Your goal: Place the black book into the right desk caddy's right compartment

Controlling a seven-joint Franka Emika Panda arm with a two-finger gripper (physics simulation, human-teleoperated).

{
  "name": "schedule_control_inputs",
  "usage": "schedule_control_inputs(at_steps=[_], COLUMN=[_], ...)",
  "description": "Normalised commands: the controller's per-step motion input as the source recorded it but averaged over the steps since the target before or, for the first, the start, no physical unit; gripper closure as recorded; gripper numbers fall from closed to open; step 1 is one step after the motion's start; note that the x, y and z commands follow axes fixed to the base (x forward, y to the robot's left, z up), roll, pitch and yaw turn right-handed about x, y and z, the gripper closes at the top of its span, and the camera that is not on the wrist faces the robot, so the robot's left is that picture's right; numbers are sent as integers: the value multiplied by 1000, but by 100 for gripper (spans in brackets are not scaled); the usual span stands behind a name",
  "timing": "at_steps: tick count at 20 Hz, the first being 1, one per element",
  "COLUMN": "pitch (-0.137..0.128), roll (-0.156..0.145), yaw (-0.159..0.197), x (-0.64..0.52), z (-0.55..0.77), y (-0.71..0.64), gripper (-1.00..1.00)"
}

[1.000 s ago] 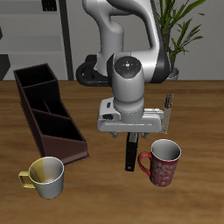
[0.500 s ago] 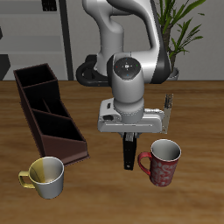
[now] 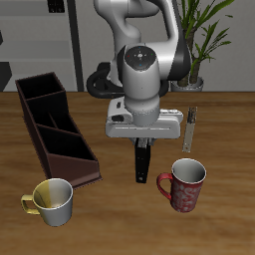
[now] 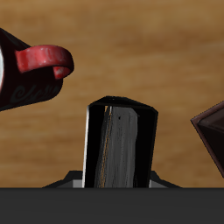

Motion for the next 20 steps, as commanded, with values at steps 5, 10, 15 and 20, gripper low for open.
schedule_control_inputs(at_steps=[5, 10, 15, 20], pitch=[-94, -79, -71, -64], roll=[-34, -20, -30, -35], yaw=[8, -12, 6, -12], x=[-283, -385, -356, -479], z=[798, 708, 489, 462], y=[-310, -408, -400, -406], gripper=[100, 100, 100, 100])
